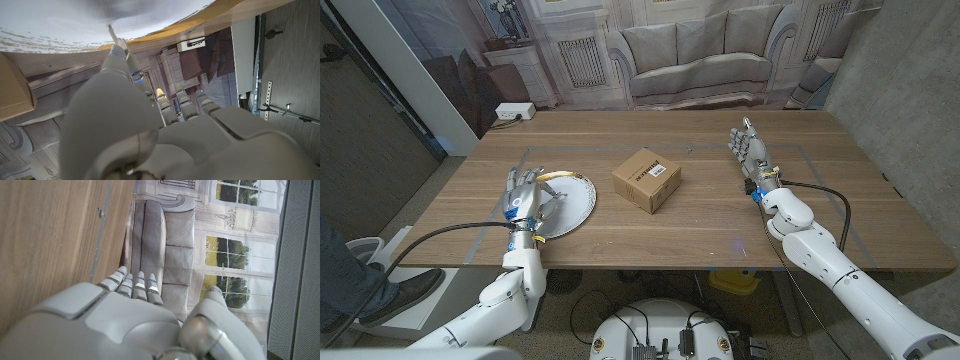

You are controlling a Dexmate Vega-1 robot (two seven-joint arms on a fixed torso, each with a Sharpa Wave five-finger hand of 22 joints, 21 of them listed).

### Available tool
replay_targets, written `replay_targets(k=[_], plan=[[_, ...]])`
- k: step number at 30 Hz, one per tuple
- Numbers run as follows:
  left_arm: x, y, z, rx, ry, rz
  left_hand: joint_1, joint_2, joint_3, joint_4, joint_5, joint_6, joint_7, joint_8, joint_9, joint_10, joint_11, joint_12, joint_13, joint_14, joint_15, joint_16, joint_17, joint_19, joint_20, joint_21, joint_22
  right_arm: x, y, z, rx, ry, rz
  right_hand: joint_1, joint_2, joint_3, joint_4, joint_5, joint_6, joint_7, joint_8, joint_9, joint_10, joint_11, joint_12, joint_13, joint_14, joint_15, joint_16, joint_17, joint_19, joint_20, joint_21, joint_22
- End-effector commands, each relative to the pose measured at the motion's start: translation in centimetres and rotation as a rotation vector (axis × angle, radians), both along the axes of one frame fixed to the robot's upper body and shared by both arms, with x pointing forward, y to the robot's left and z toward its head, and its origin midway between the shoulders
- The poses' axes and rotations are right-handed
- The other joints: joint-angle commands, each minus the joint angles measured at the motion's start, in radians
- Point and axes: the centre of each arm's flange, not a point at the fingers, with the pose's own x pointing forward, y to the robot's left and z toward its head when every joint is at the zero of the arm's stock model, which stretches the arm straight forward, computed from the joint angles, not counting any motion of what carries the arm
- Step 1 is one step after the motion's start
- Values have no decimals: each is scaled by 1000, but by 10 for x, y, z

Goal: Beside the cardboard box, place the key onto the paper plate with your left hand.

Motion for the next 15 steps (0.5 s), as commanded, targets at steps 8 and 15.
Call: replay_targets(k=[8,15], plan=[[-1,0,1,10,9,-5,-12,-1,0,4,2,-75,-14,-33,6,-28,3,-6,1,-19,-94,-10,0,-9,3,-3,3,-3,2,-3,3,0,-2,3,4,1,-2,-2,7,-5,4,5,7,2,5,3,5,4,2,3,5,6,4,3],[-1,1,0,3,11,-4,-24,-6,-5,8,4,-118,-24,-53,7,-33,2,-3,1,-26,-92,-12,-2,-14,-3,-4,2,-2,2,-3,4,0,-3,3,4,0,-3,-2,8,-4,4,5,6,2,4,3,5,6,2,3,5,7,4,3]])
